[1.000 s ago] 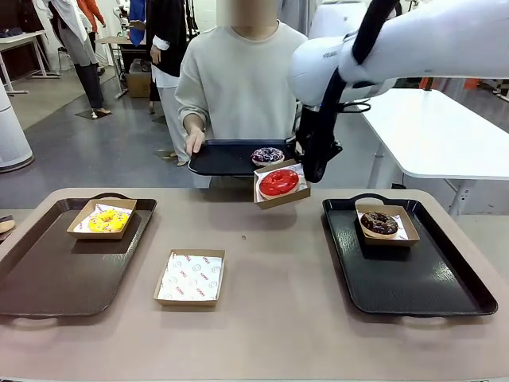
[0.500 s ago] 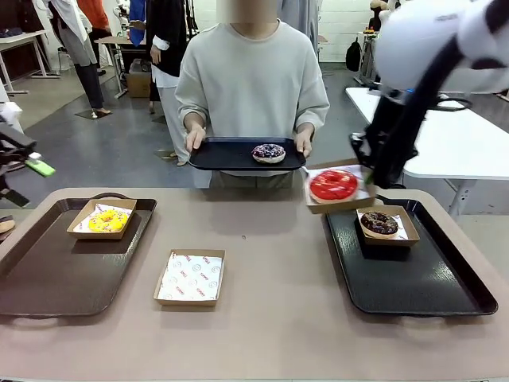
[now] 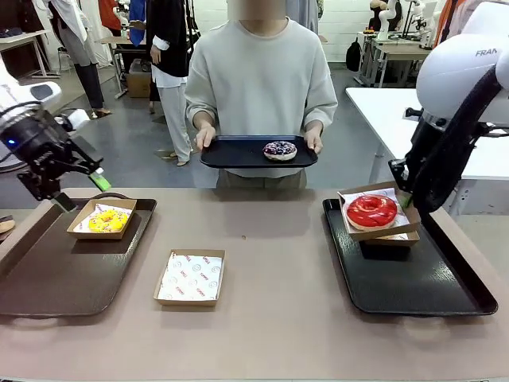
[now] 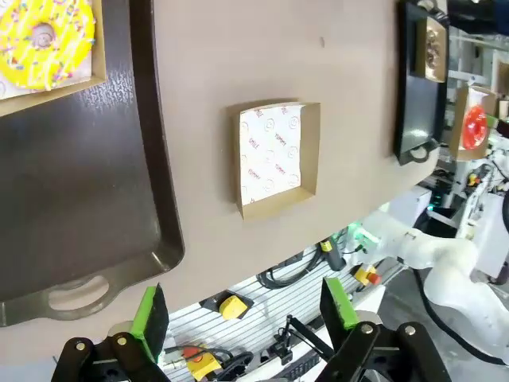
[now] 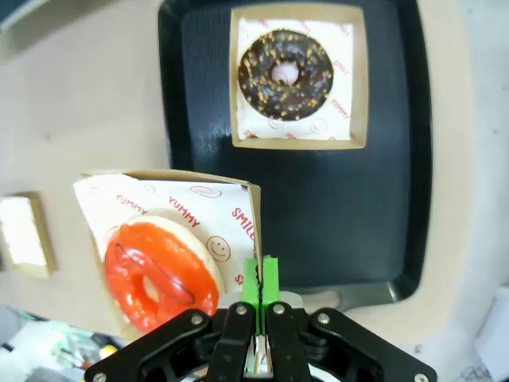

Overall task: Individually package the donuts and arrange them on the tray.
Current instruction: Place the picked Paper togo box on the Handle tray while simultaneously picking up another Paper togo box from the table with the other hand.

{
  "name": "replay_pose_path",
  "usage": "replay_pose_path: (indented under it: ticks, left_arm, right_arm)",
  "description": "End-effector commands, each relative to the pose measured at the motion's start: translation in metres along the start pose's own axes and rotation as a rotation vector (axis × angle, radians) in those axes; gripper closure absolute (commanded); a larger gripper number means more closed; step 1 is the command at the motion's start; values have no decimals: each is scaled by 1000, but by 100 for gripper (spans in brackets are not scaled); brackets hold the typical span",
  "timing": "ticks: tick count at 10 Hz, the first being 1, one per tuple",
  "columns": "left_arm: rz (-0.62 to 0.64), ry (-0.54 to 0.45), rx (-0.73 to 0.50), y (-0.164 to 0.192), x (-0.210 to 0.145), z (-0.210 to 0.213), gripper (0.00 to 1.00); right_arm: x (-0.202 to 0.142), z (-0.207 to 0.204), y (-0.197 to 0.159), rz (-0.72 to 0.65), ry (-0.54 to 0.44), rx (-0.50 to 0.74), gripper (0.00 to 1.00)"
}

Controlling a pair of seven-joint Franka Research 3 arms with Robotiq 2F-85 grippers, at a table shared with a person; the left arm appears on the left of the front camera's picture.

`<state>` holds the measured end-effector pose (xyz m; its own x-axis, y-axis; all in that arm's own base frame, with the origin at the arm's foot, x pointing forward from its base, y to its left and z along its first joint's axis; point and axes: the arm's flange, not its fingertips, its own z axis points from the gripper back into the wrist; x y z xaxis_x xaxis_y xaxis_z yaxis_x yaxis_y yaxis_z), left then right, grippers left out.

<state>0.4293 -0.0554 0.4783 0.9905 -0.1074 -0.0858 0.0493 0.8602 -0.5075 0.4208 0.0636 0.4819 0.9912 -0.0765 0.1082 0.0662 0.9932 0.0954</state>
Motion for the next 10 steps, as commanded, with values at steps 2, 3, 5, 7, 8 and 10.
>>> replay_pose_path:
  ticks: [2,3,5,7,8,10]
  left_arm:
    - [21,21,115,-17,18,-30,0]
    - [21,21,146,-23,21,-44,0]
    - [17,20,229,-36,24,-72,0]
    - [14,20,314,-45,26,-100,0]
    - [19,7,341,-48,29,-112,0]
    - [42,-32,384,-60,30,-137,0]
  right_arm:
    - [3,-17,-19,44,30,1,99]
    - [5,-23,-21,41,48,-5,99]
    - [6,-31,-25,33,56,-6,99]
    - [5,-28,-19,20,64,-2,99]
    - [5,-28,-19,20,64,-2,99]
    - [5,-28,-19,20,64,-2,99]
